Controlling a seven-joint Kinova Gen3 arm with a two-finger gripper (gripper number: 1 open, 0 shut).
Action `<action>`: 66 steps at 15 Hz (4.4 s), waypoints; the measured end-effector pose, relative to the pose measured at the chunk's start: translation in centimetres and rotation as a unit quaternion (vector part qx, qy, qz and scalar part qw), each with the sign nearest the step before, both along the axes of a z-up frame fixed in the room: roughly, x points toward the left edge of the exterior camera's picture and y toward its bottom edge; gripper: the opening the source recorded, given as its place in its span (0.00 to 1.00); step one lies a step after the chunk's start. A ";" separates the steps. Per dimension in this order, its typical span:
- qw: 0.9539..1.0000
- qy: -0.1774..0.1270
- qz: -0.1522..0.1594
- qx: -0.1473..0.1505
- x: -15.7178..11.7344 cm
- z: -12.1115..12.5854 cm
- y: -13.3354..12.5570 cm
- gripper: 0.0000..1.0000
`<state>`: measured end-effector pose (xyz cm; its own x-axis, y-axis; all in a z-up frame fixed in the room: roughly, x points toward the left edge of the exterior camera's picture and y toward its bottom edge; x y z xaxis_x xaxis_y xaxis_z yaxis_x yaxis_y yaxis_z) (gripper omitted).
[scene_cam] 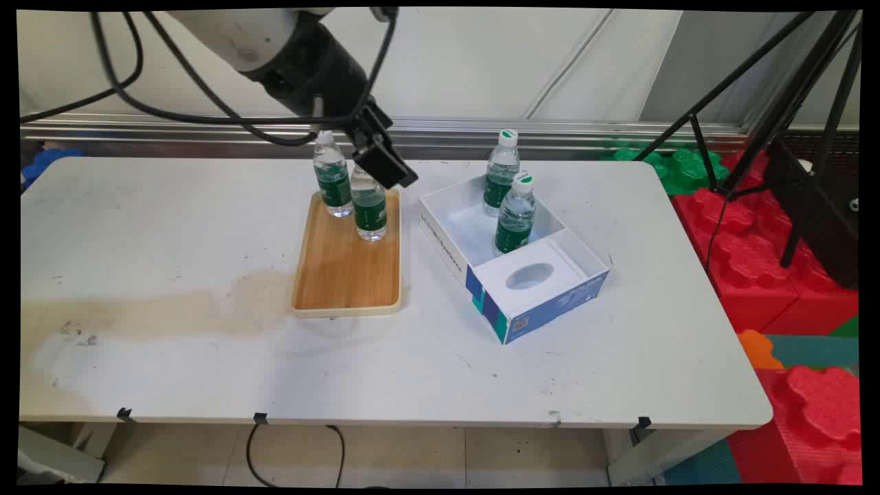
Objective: Pick up the green bottle from the white box, then place the picked object on the tray
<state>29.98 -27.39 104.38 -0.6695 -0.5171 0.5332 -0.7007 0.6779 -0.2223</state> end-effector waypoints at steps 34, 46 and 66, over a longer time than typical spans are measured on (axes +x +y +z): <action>0.998 0.005 0.028 0.059 -13.7 -17.5 -19.4 1.00; 0.998 0.026 0.052 0.026 -13.2 -15.4 -18.4 0.00; 0.997 0.020 0.077 -0.003 -0.5 -4.7 -2.2 0.00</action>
<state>29.44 -29.62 99.68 -0.5603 -0.6091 0.5614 -0.8048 0.5606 -0.1949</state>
